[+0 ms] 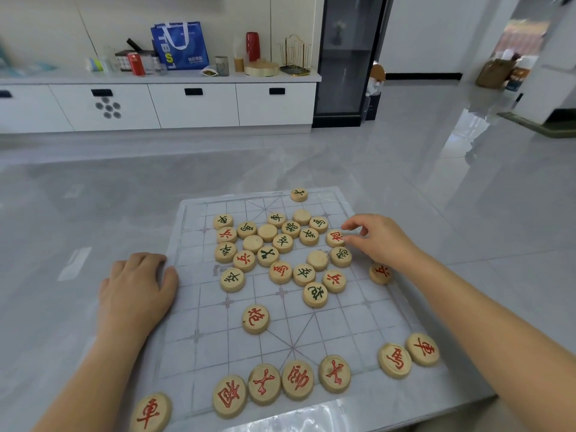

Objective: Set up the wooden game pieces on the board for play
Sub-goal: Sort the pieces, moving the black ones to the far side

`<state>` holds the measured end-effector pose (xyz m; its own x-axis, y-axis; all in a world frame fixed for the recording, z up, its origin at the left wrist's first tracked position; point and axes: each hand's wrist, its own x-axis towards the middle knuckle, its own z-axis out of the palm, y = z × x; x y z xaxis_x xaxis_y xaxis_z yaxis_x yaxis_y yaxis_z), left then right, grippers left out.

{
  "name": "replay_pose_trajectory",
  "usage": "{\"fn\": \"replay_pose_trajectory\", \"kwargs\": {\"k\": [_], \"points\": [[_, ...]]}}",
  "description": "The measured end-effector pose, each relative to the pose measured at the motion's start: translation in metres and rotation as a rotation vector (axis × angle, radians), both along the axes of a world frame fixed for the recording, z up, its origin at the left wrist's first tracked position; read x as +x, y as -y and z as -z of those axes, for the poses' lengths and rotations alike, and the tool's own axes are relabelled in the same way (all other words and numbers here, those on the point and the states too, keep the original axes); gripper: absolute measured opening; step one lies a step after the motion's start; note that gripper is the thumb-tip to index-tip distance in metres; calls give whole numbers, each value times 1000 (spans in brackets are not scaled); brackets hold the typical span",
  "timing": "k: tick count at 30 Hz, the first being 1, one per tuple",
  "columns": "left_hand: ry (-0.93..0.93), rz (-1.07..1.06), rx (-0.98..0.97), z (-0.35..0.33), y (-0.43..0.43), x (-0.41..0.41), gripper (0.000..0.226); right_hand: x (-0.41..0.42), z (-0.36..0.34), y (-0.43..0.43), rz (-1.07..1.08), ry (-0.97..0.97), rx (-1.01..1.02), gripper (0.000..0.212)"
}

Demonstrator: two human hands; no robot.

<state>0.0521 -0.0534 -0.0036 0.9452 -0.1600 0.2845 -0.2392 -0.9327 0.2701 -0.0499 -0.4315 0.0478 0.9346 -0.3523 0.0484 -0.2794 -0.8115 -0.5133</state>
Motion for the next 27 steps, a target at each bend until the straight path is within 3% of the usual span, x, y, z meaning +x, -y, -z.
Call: {"fn": "replay_pose_trajectory", "kwargs": {"k": [2, 6, 9, 11, 15, 18, 24, 27], "points": [[-3, -1, -2, 0, 0, 0, 54, 10, 0, -4, -16, -22, -26, 23], [-6, -4, -8, 0, 0, 0, 53, 24, -1, -5, -111, -184, -339, 31], [-2, 1, -8, -1, 0, -1, 52, 25, -3, -2, -160, -321, -356, 53], [-3, 2, -9, -1, 1, -1, 52, 24, -3, -2, -238, -354, -414, 55], [5, 3, -6, -2, 0, -3, 52, 16, -8, -1, -234, -250, -529, 29], [-3, 12, 7, -3, 0, -4, 52, 9, -11, 4, -181, -142, -569, 24], [-11, 12, 27, -4, 0, -2, 45, 8, -7, 5, -143, -161, -474, 46], [-21, 9, 25, -4, 0, -2, 49, 13, -2, 1, -157, -199, -477, 47]]}}
